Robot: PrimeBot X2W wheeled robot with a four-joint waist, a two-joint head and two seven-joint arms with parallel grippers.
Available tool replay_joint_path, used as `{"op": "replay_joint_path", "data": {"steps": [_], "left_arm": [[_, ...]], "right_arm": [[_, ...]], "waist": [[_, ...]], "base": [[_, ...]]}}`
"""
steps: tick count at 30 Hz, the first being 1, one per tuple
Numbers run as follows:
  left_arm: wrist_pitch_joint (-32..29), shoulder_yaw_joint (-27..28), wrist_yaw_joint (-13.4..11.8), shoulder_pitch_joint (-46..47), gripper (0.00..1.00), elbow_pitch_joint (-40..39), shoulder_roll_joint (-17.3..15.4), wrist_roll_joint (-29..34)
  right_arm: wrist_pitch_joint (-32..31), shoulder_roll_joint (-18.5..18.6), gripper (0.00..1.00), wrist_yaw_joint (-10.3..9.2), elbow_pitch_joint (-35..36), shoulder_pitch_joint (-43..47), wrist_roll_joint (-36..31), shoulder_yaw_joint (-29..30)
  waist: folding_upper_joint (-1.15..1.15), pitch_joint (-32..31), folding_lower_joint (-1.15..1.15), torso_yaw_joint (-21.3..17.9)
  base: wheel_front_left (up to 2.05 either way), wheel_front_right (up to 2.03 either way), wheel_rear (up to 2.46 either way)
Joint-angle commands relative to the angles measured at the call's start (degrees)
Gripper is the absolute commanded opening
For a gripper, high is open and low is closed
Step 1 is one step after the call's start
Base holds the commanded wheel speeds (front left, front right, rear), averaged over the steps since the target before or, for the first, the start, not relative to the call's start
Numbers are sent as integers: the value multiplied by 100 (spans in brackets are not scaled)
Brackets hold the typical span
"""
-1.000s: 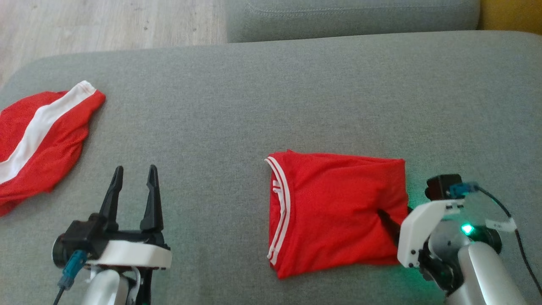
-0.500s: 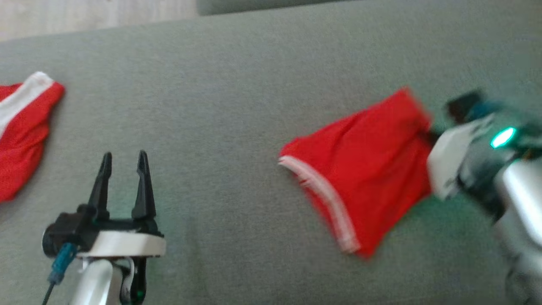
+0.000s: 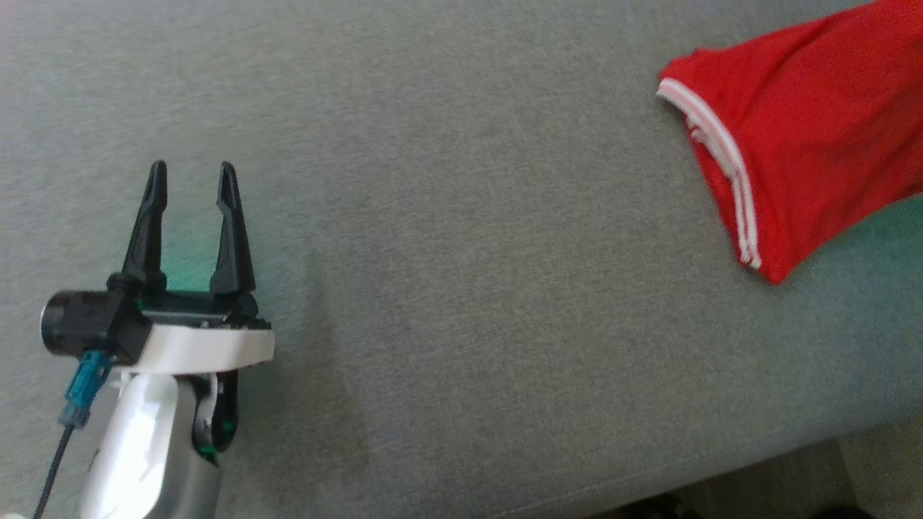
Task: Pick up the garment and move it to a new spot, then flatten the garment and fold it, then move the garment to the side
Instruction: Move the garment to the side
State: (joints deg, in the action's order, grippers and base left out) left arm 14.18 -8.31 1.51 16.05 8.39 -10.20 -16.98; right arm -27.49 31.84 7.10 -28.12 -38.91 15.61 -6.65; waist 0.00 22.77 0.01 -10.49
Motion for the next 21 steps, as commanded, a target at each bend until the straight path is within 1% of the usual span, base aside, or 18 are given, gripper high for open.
{"op": "replay_joint_path", "data": {"steps": [1, 4, 8, 15, 16, 17, 21], "left_arm": [[-27, 147, -24, 214, 100, -229, -165, 75], [-73, 126, -32, 273, 100, -261, -201, 93], [-111, 112, -34, 283, 100, -288, -249, 91], [-131, 65, -31, 271, 100, -260, -265, 59], [-128, 58, -26, 266, 100, -246, -263, 49], [-122, 53, -25, 256, 100, -229, -258, 38], [-96, 52, -31, 207, 100, -171, -242, 8]], "right_arm": [[168, 180, 0, 39, 60, -149, -93, 161], [390, 151, 0, 39, -170, -261, -177, 365], [668, 103, 0, 39, -405, -395, -325, 497], [1040, 87, 0, 39, -668, -519, -459, 527], [1056, 93, 49, 39, -708, -516, -481, 543], [1076, 94, 100, 39, -746, -507, -503, 569], [1159, 78, 100, 39, -773, -474, -590, 603]], "waist": [[0, 203, -1, -209], [0, 259, -1, -276], [0, 268, -1, -326], [0, 196, -1, -262], [0, 179, -1, -241], [0, 153, -1, -215], [0, 60, -1, -150]], "base": [[0, 0, 0], [0, 0, 0], [0, 0, 0], [0, 0, 0], [0, 0, 0], [0, 0, 0], [0, 0, 0]]}}
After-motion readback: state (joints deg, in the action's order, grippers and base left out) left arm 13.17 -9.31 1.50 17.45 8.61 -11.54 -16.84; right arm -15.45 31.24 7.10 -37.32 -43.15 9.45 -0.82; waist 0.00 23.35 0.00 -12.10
